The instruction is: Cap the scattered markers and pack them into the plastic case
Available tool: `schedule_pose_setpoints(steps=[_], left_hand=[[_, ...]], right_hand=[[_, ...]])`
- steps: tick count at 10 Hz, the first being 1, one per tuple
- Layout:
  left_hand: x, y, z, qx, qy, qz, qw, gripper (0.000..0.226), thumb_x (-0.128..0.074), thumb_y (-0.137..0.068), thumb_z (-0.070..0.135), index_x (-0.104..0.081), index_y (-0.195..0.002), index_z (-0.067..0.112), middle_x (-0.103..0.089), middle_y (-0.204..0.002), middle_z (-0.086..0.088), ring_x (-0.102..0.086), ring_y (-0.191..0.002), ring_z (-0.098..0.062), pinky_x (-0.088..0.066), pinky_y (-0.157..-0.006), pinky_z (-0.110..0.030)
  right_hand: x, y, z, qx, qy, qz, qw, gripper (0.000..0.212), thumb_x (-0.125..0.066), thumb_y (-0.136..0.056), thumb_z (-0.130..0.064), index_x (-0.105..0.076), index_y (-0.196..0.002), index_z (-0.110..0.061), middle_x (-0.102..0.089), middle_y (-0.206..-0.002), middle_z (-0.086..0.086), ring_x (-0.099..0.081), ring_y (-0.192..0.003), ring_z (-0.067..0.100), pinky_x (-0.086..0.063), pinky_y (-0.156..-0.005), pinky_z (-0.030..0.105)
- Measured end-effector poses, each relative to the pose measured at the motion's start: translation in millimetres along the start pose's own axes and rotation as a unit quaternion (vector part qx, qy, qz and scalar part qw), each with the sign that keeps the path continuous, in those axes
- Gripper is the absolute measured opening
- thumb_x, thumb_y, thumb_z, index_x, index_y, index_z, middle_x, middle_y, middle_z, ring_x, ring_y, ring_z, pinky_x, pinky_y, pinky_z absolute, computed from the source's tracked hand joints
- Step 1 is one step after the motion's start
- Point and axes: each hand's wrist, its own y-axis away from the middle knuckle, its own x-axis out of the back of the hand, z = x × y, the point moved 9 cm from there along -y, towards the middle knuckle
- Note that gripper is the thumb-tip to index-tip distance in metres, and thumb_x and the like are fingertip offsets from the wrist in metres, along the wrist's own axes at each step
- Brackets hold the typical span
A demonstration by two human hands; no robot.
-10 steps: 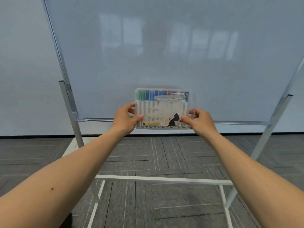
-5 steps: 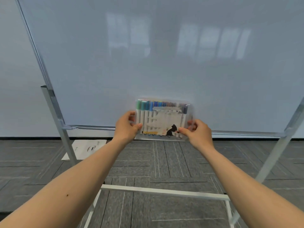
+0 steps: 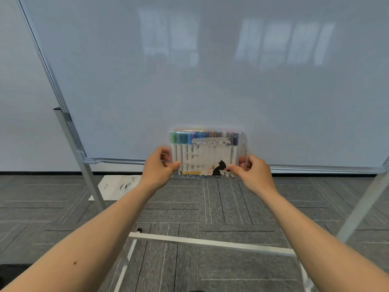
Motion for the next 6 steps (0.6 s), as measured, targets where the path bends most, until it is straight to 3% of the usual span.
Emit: schedule_pose_setpoints(steps=[1, 2, 5, 6], left_hand=[[-2, 3, 0, 0.001, 0.009, -0.010, 1.000, 0.028, -0.071, -0.089, 0.018, -0.054, -0.111, 0.019, -0.061, -0.102, 0.001, -0.059, -0.084, -0.011, -0.044, -0.068, -0.015], [-4, 4, 0, 0.004, 0.009, -0.020, 1.000, 0.028, -0.071, -0.089, 0.021, -0.055, -0.112, 0.019, -0.063, -0.105, 0.002, -0.061, -0.087, -0.008, -0.045, -0.068, -0.015], [5, 9, -1, 0.024, -0.010, -0.037, 0.999, 0.047, -0.071, -0.089, 0.027, -0.052, -0.129, 0.016, -0.059, -0.117, 0.003, -0.061, -0.103, -0.015, -0.048, -0.081, -0.025], [18, 15, 5, 0.023, 0.002, -0.013, 1.000, 0.048, -0.072, -0.089, 0.027, -0.051, -0.130, 0.016, -0.059, -0.118, 0.001, -0.061, -0.102, -0.014, -0.049, -0.081, -0.026]], right_hand=[[-2, 2, 2, 0.001, -0.011, -0.009, 1.000, 0.025, -0.075, -0.085, -0.033, -0.063, -0.098, -0.016, -0.065, -0.094, -0.005, -0.058, -0.082, 0.010, -0.043, -0.066, 0.017], [0, 5, 4, -0.004, -0.006, -0.004, 1.000, 0.042, -0.073, -0.085, -0.037, -0.063, -0.115, -0.011, -0.065, -0.107, -0.004, -0.058, -0.094, 0.011, -0.044, -0.076, 0.022], [7, 10, 7, -0.005, 0.015, 0.030, 0.999, 0.054, -0.077, -0.079, -0.045, -0.063, -0.117, -0.010, -0.065, -0.104, -0.001, -0.058, -0.094, 0.015, -0.043, -0.075, 0.024], [17, 12, 7, -0.008, 0.027, 0.062, 0.998, 0.060, -0.076, -0.078, -0.048, -0.061, -0.124, -0.012, -0.062, -0.114, 0.002, -0.058, -0.099, 0.017, -0.049, -0.085, 0.032]])
